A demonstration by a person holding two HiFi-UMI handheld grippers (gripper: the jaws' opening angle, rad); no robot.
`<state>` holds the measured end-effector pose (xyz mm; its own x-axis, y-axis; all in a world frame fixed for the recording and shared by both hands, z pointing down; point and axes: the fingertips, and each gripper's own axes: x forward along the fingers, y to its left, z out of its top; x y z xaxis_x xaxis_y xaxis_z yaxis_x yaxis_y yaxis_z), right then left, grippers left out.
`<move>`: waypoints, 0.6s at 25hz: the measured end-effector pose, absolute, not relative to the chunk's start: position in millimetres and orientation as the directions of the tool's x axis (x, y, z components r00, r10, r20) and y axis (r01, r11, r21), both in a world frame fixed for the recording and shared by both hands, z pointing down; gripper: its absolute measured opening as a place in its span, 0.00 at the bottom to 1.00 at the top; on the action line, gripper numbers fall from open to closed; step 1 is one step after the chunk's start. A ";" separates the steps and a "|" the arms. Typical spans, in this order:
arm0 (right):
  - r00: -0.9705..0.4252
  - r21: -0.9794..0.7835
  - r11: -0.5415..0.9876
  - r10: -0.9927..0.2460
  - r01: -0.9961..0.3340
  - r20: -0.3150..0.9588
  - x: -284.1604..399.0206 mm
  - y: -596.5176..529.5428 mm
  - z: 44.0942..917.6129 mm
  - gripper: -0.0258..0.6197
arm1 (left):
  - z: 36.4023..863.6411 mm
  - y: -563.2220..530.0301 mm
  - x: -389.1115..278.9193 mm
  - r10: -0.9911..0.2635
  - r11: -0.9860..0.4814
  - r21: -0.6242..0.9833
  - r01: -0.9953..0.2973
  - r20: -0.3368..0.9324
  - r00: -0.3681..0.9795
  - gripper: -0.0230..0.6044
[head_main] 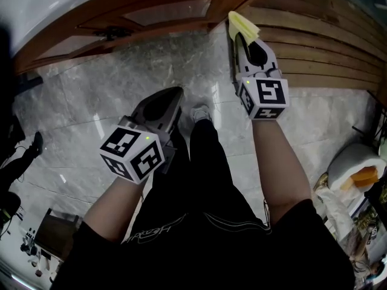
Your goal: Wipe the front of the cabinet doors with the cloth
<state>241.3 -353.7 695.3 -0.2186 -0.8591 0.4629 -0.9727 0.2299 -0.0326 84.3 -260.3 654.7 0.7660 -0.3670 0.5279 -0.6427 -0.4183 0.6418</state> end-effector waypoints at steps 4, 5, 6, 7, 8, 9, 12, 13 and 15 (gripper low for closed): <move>-0.258 -0.050 0.266 -0.852 -0.963 0.456 221.1 -349.8 694.0 0.10 | 654.4 -259.9 71.2 -0.383 -0.404 0.643 -0.651 0.527 0.759 0.05; -0.269 -0.054 0.275 -0.849 -0.960 0.456 214.4 -349.6 694.2 0.10 | 655.1 -259.5 66.8 -0.387 -0.397 0.644 -0.654 0.529 0.755 0.05; -0.280 -0.058 0.286 -0.845 -0.957 0.456 207.2 -350.0 694.9 0.10 | 656.2 -259.5 62.0 -0.391 -0.391 0.644 -0.658 0.530 0.752 0.05; -0.290 -0.061 0.296 -0.841 -0.953 0.457 199.6 -351.0 696.3 0.10 | 657.6 -260.2 56.7 -0.395 -0.385 0.644 -0.661 0.532 0.749 0.05; -0.301 -0.064 0.307 -0.837 -0.950 0.457 191.6 -352.4 698.1 0.10 | 659.3 -261.4 50.8 -0.399 -0.380 0.645 -0.663 0.532 0.746 0.05; -0.312 -0.067 0.318 -0.832 -0.946 0.458 183.1 -354.0 700.1 0.10 | 661.2 -262.7 44.5 -0.404 -0.374 0.646 -0.666 0.533 0.743 0.05; -0.356 -0.082 0.361 -0.815 -0.929 0.457 155.2 -357.0 704.3 0.10 | 665.4 -264.7 22.9 -0.425 -0.348 0.647 -0.679 0.537 0.729 0.05; -0.375 -0.088 0.378 -0.808 -0.921 0.455 144.6 -357.2 704.8 0.10 | 666.3 -265.1 14.5 -0.434 -0.336 0.646 -0.686 0.540 0.721 0.05; -0.415 -0.102 0.417 -0.790 -0.903 0.451 122.3 -357.6 705.5 0.10 | 667.2 -267.1 -4.3 -0.459 -0.306 0.643 -0.702 0.546 0.701 0.05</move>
